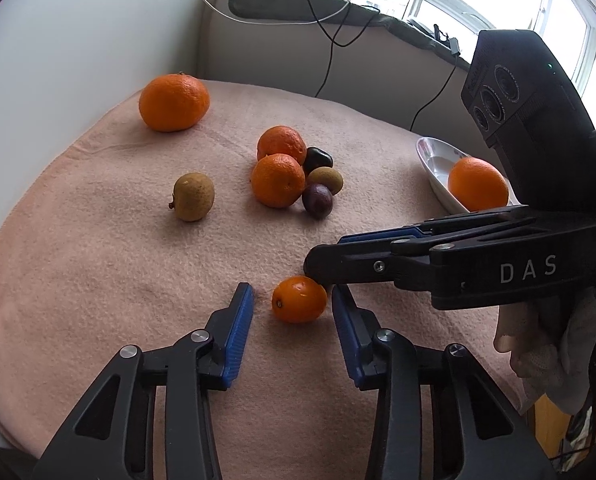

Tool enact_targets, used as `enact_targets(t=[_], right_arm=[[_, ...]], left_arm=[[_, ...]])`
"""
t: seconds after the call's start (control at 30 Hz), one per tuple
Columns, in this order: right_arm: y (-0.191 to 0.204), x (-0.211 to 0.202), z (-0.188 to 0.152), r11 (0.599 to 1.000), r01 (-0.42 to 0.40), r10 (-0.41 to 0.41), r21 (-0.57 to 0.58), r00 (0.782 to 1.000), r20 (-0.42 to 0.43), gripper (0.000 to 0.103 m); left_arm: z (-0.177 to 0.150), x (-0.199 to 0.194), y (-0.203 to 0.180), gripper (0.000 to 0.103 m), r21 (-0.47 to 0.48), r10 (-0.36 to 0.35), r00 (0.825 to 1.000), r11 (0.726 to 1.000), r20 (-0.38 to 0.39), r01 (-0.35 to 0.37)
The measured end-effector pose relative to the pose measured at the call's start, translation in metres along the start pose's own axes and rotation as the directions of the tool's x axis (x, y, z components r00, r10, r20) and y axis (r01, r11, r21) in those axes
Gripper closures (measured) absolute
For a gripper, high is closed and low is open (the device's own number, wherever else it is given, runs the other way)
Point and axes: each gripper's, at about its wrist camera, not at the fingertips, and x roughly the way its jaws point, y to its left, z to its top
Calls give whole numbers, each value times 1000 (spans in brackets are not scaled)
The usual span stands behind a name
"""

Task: Organize fruits
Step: 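Grasp the small kumquat with the left tool while the right tool grasps a plum, then carry the kumquat with the left tool to the plate while the right tool carries the plum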

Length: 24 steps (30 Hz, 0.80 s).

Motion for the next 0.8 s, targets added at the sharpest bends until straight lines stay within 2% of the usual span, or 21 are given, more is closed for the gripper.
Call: enact_targets(t=[0.1,0.17,0.33,0.43,0.8], right_arm=[[5,0,0,999,23,-23,-27,1000,-6,66],[7,2,0,999,31,-31,-35,999,-12,71],[7,2,0,999,19,-19,-34,1000,-17,77],[8,3,1,999,16,-16,-31,1000,-13,77],[-5,-16,-10,1000,6,-7,10,998,63,78]], left_arm=[[0,0,-1,68,20,16,1000,1000,-1,-16],[-1,1,-1,68,26,17,1000,1000,-2,-17],[-2,0,-2,73,32,18,1000,999,4,-18],[-2,-2,-2,76,26,10,1000,1000,8,-10],[-3,-4,-2,77,9,-5,1000,1000,14,5]])
